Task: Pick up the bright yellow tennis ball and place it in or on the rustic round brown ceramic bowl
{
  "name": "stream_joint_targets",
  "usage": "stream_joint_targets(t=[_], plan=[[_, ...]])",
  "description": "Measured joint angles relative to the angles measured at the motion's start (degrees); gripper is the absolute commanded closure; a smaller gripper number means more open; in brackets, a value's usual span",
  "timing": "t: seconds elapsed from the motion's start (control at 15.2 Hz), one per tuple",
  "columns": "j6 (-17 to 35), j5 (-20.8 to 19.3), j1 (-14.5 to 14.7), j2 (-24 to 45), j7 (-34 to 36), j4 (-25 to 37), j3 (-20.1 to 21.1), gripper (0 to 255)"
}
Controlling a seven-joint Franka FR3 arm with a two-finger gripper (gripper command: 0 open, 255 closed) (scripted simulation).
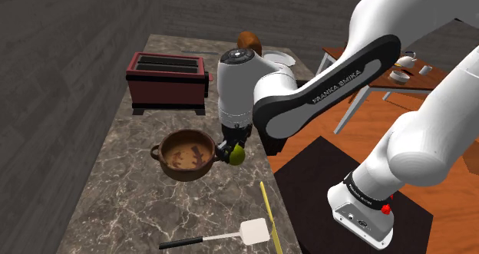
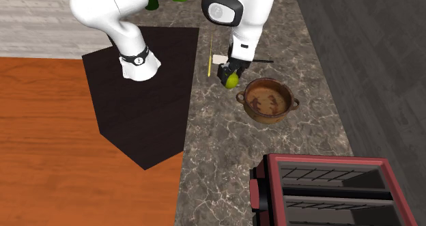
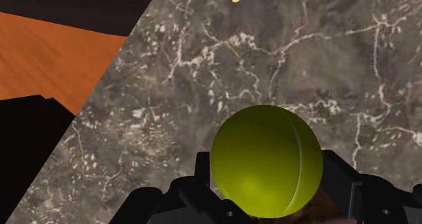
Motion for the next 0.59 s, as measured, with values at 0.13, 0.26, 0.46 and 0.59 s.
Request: stream_joint_targets(t=[0.13,0.26,0.46,0.59], plan=[[-1.5,1.1,0.1,-1.3,-0.8,0.4,0.1,255],[-3.1,2.5,0.1,-3.1,-2.1,0.6,0.0,255],[-5.4,3.8,0.2,-4.9,-3.2,1.5,-0.1,255],[-7.1,4.8,0.4,-6.3,-4.0,1.9,-0.3,255]])
